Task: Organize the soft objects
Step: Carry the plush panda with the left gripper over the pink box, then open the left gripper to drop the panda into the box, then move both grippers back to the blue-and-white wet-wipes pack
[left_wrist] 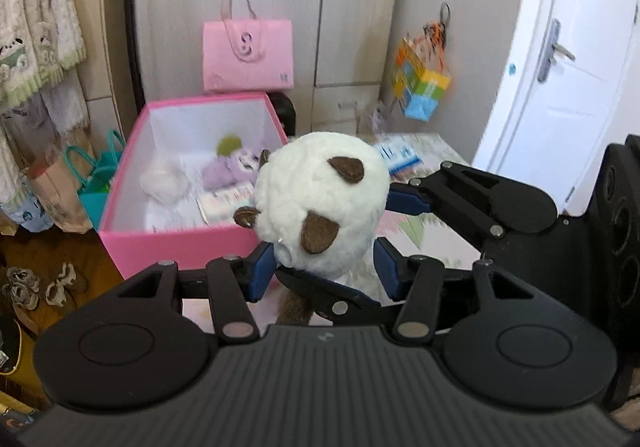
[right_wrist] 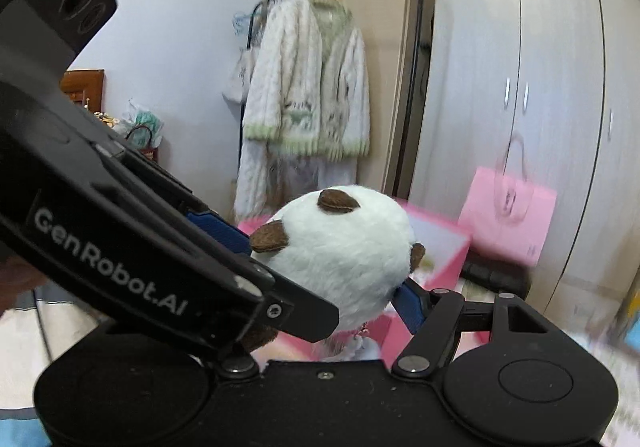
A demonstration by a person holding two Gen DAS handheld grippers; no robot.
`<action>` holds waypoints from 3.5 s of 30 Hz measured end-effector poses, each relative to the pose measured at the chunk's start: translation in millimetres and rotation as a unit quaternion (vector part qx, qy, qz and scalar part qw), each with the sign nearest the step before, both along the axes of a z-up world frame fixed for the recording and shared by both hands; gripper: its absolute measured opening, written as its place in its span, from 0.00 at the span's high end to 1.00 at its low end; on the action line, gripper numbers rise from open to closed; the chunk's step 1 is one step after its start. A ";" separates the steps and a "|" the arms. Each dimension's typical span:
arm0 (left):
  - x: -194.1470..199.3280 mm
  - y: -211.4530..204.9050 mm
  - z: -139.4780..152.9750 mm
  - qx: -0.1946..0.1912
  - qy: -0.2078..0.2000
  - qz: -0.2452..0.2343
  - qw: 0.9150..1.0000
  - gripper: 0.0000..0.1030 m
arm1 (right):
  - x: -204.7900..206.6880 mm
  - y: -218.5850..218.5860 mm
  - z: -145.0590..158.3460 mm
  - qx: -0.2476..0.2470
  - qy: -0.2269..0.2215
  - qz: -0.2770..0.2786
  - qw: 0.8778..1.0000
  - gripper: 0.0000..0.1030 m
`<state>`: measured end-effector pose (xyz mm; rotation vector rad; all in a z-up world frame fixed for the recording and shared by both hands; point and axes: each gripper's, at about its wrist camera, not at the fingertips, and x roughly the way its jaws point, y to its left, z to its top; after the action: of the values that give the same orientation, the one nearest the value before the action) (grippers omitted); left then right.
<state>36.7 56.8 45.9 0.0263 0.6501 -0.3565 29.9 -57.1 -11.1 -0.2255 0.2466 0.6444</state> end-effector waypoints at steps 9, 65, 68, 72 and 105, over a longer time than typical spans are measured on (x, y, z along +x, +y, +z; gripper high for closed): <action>62.0 33.7 23.8 -0.038 -0.025 0.014 0.999 0.51 | 69.5 15.1 30.7 0.011 0.010 0.016 1.000 0.27; 89.6 37.7 26.4 0.039 -0.008 0.037 0.999 0.36 | 143.2 -34.6 38.6 -0.047 0.136 0.096 0.985 0.26; 70.5 24.3 28.3 0.057 -0.004 0.022 0.998 0.35 | 118.7 -39.5 44.6 -0.059 0.121 0.101 0.986 0.26; 44.4 10.9 32.0 0.048 0.009 -0.006 0.999 0.35 | 86.9 -53.4 51.1 -0.067 0.107 0.105 0.986 0.26; 116.1 -146.1 -37.0 -0.073 -0.010 -0.085 0.994 0.35 | 89.6 -188.0 -11.3 -0.047 0.056 -0.082 0.994 0.24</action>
<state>152.9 -89.3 8.9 -0.0537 0.6018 -0.5666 119.5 -245.2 -22.4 -0.2563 0.4000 0.4842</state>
